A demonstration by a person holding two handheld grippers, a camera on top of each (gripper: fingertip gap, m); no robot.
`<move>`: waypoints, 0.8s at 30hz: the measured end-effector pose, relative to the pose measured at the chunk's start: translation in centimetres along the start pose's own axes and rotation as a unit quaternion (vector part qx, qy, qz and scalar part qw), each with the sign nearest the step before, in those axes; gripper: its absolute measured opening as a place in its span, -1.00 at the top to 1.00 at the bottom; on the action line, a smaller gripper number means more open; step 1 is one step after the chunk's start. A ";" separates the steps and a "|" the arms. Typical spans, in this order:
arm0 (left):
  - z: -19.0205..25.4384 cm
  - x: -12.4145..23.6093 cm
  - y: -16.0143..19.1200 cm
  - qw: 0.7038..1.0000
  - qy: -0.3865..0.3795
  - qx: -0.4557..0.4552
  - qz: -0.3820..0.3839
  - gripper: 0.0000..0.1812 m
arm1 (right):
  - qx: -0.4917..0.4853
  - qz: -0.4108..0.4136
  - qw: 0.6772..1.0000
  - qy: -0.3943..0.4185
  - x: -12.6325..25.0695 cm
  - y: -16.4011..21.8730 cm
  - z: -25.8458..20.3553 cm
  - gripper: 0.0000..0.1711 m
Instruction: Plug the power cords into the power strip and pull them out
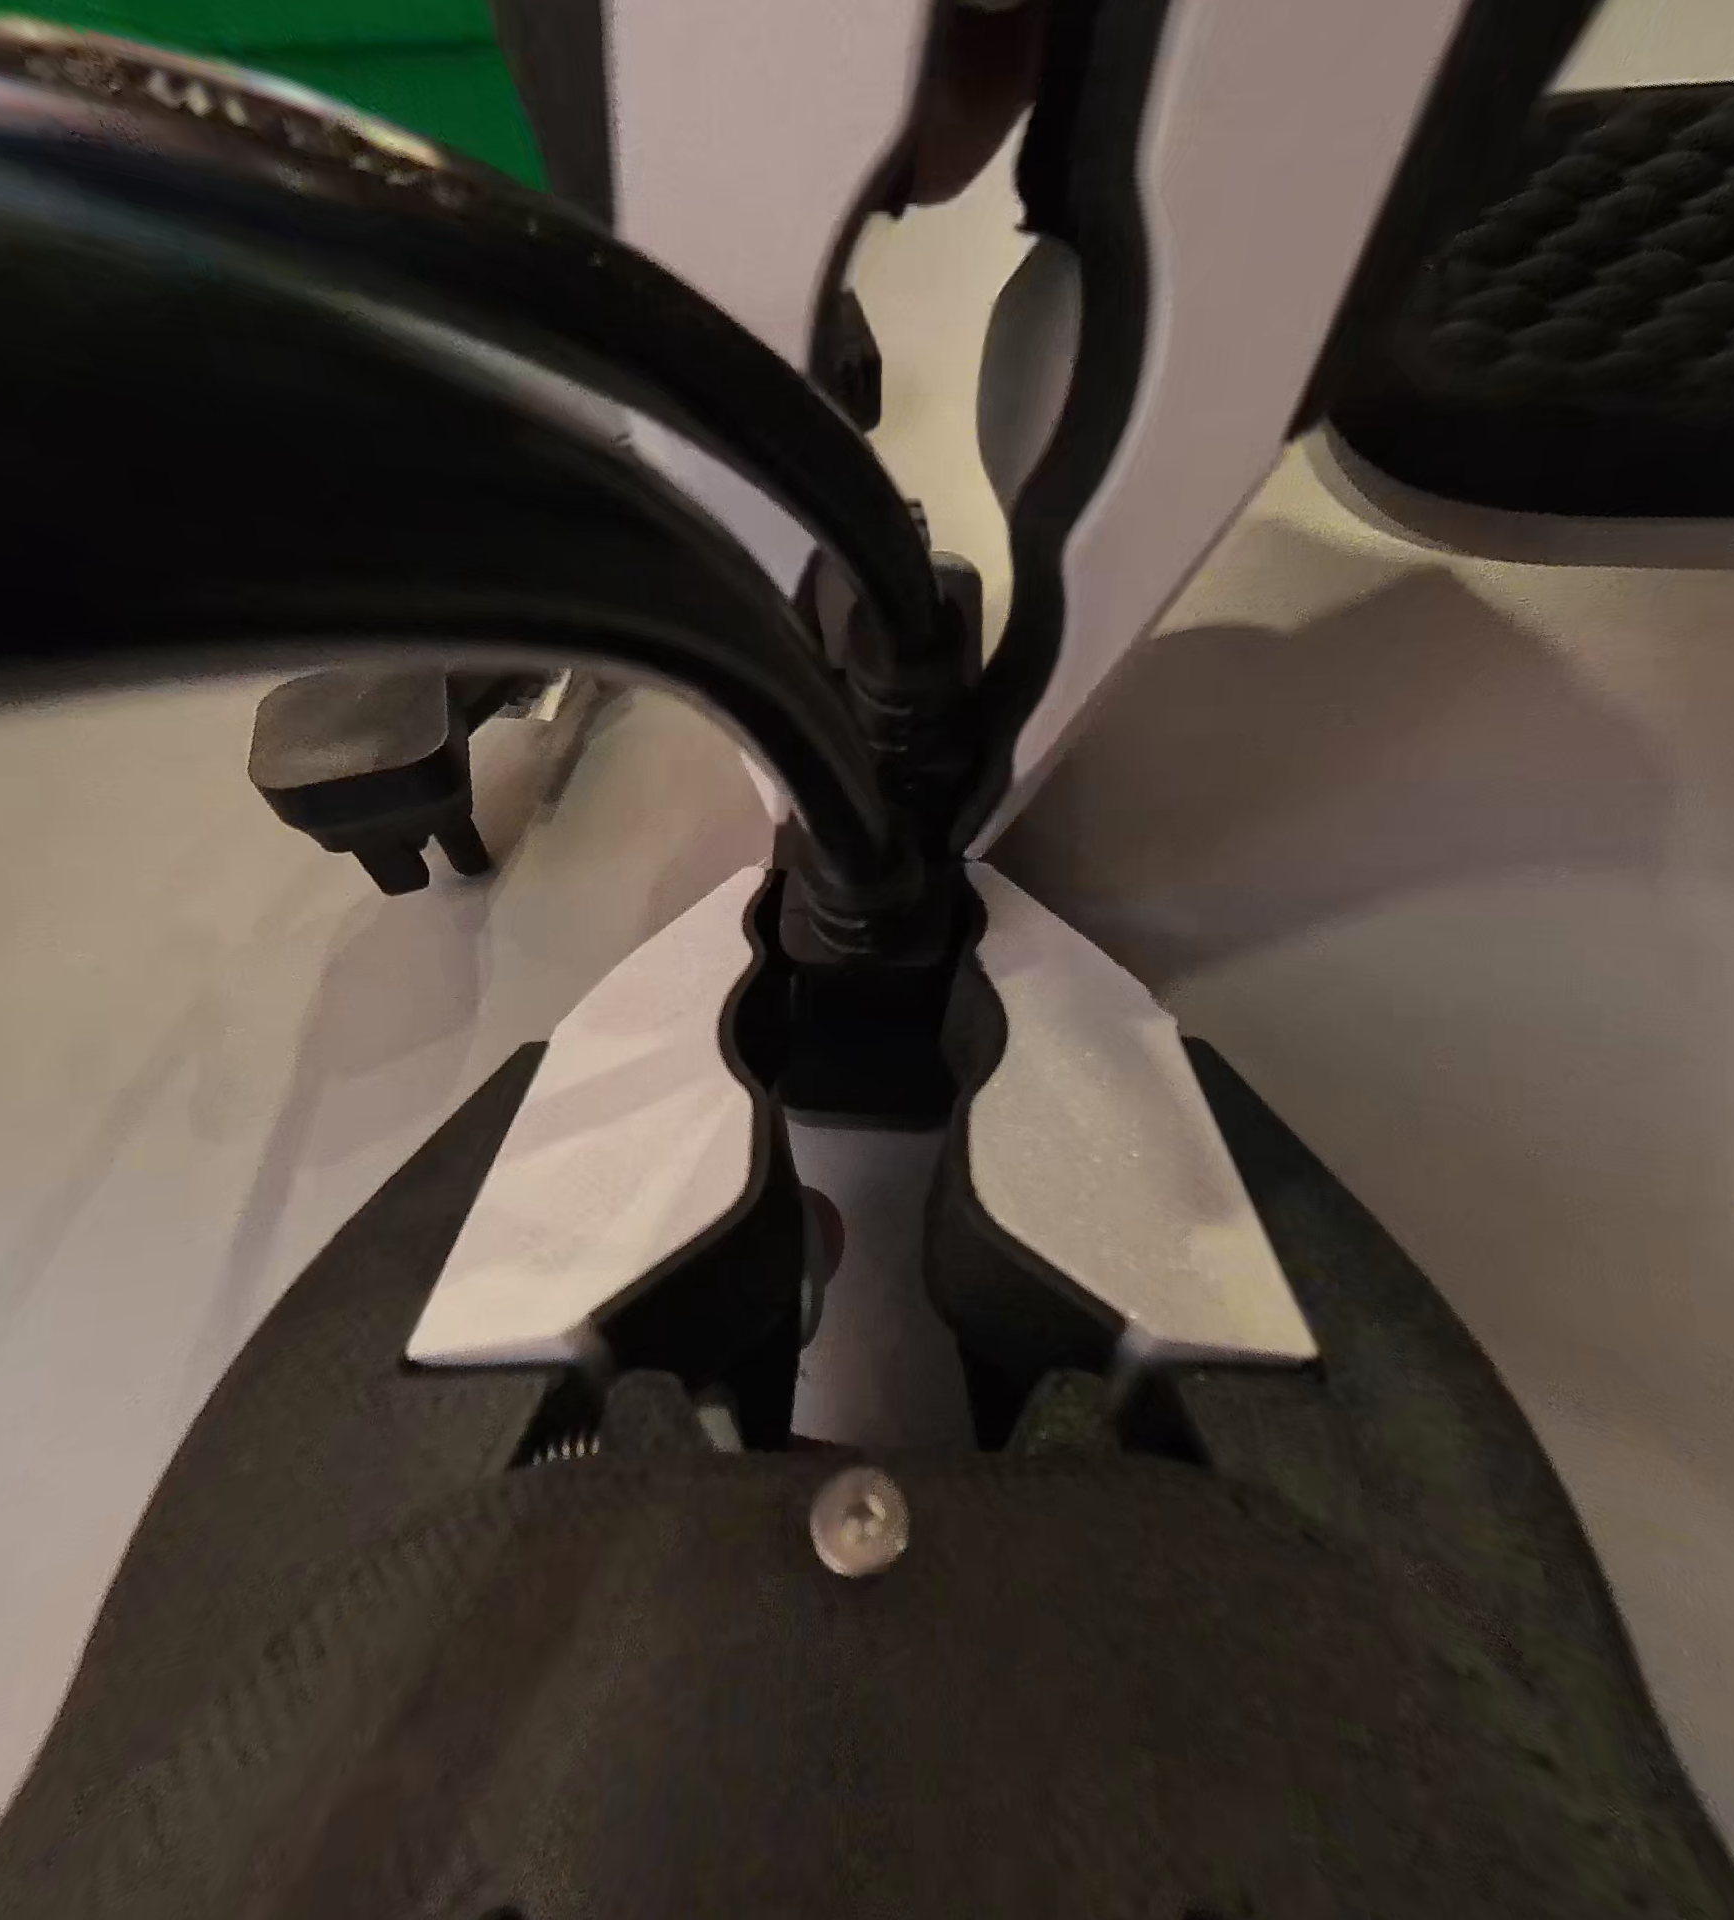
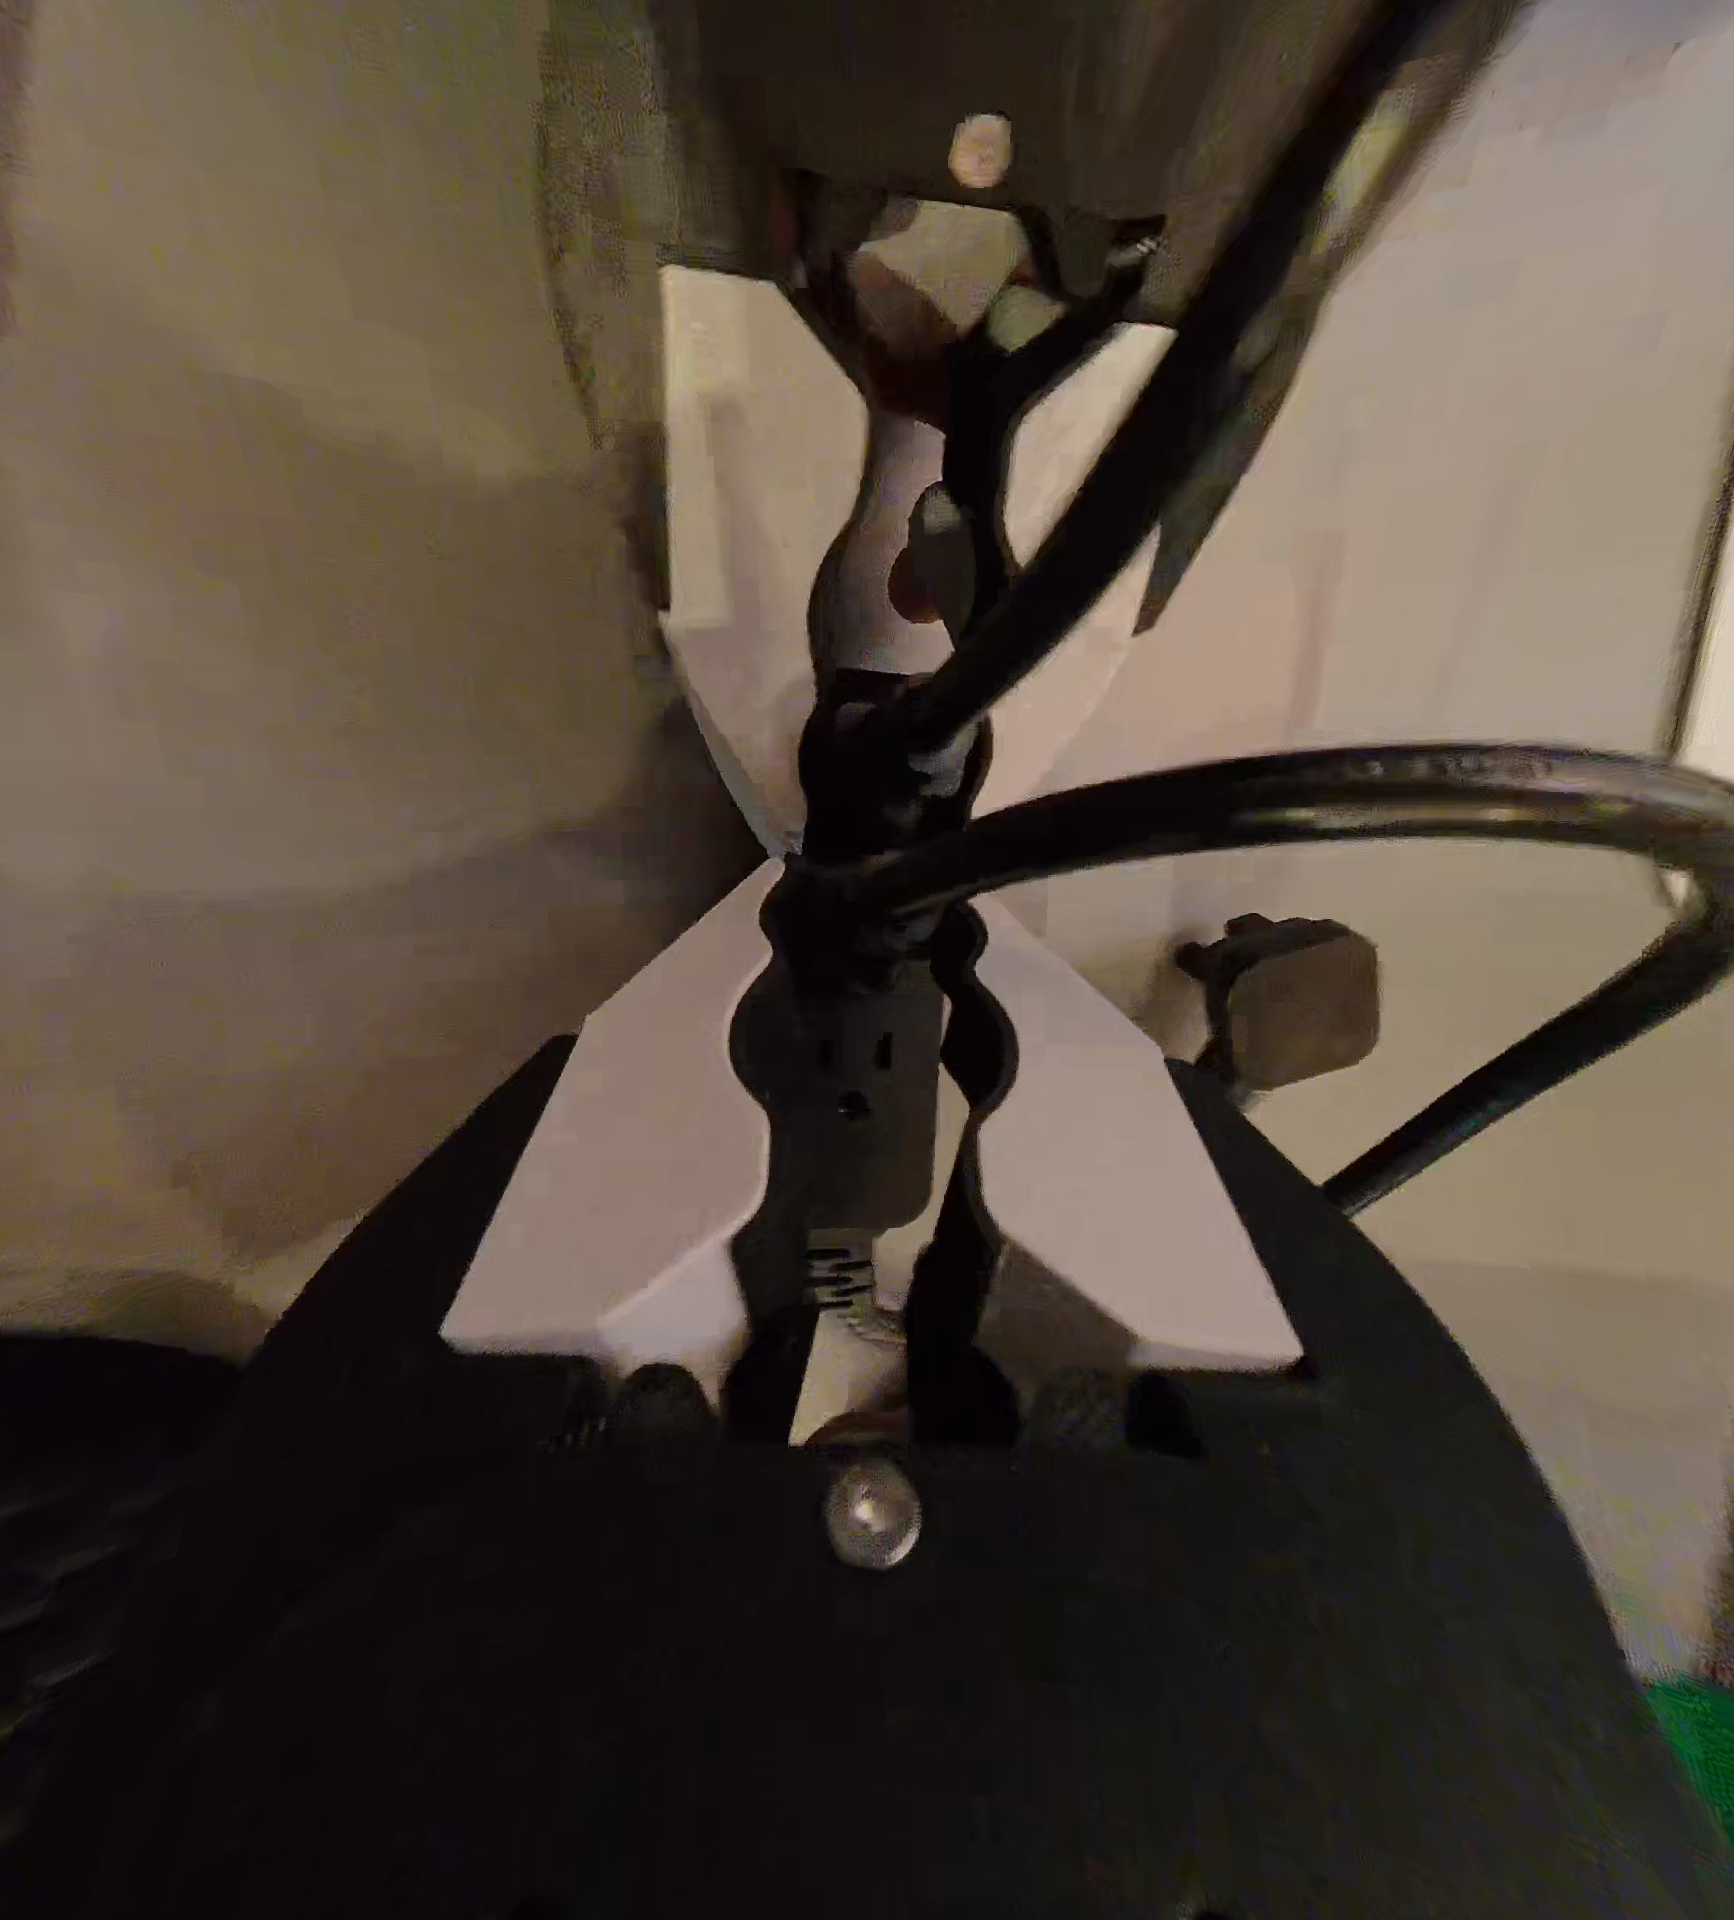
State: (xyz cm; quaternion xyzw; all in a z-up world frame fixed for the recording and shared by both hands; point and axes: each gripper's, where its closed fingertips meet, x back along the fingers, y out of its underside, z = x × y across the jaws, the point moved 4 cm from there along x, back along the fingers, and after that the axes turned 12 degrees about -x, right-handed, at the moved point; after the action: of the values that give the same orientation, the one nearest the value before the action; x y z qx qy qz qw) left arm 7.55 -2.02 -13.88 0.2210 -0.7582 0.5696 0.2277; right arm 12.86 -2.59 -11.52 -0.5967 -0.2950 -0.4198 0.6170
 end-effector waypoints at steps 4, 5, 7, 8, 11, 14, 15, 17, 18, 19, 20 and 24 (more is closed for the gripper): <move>0.0 0.0 0.0 1.000 0.005 -0.003 -0.003 0.70 | -0.163 0.026 0.972 -0.165 -0.2 0.2 1.3 0.73; 0.0 0.0 0.0 1.000 0.004 -0.003 -0.002 0.70 | -0.187 0.026 0.962 -0.197 -0.2 0.2 1.6 0.72; -0.2 0.0 -0.1 1.000 0.007 0.008 0.001 0.70 | -0.243 0.028 0.937 -0.250 -0.3 0.3 2.2 0.71; -0.2 0.0 -0.1 1.000 0.004 0.009 0.001 0.70 | -0.260 0.035 0.929 -0.262 -0.3 0.3 2.3 0.72; -0.3 -0.1 -0.1 1.000 0.006 0.007 -0.002 0.70 | -0.199 0.034 0.959 -0.198 -0.1 0.3 1.8 0.73; -0.3 -0.3 -0.1 1.000 0.008 0.006 -0.003 0.70 | -0.079 0.003 0.993 -0.091 0.1 0.1 0.8 0.76; -0.3 -0.3 0.0 1.000 0.007 0.005 -0.003 0.69 | -0.046 -0.006 0.997 -0.059 0.1 0.0 0.6 0.75; -0.3 -0.5 -0.1 1.000 0.010 0.002 0.000 0.69 | 0.010 -0.024 1.000 -0.005 0.3 0.0 0.1 0.75; -0.3 -0.6 -0.2 1.000 0.010 0.000 0.002 0.69 | 0.040 -0.033 0.998 0.023 0.3 0.0 -0.1 0.74; -0.3 -0.7 -0.2 1.000 0.008 0.000 0.003 0.69 | 0.060 -0.039 0.996 0.046 0.4 0.0 -0.3 0.74; -0.4 -0.6 -0.2 1.000 0.008 -0.002 0.004 0.69 | 0.077 -0.044 0.994 0.061 0.4 0.0 -0.4 0.74; -0.3 -0.6 -0.1 1.000 0.008 0.001 0.000 0.69 | -0.029 -0.015 0.999 -0.016 0.3 0.1 0.4 0.75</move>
State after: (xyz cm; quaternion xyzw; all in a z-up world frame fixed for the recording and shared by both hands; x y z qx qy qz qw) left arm 8.09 -1.70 -14.07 0.2169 -0.7559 0.5718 0.2339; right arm 13.11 -2.24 -11.30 -0.6165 -0.3019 -0.4279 0.5880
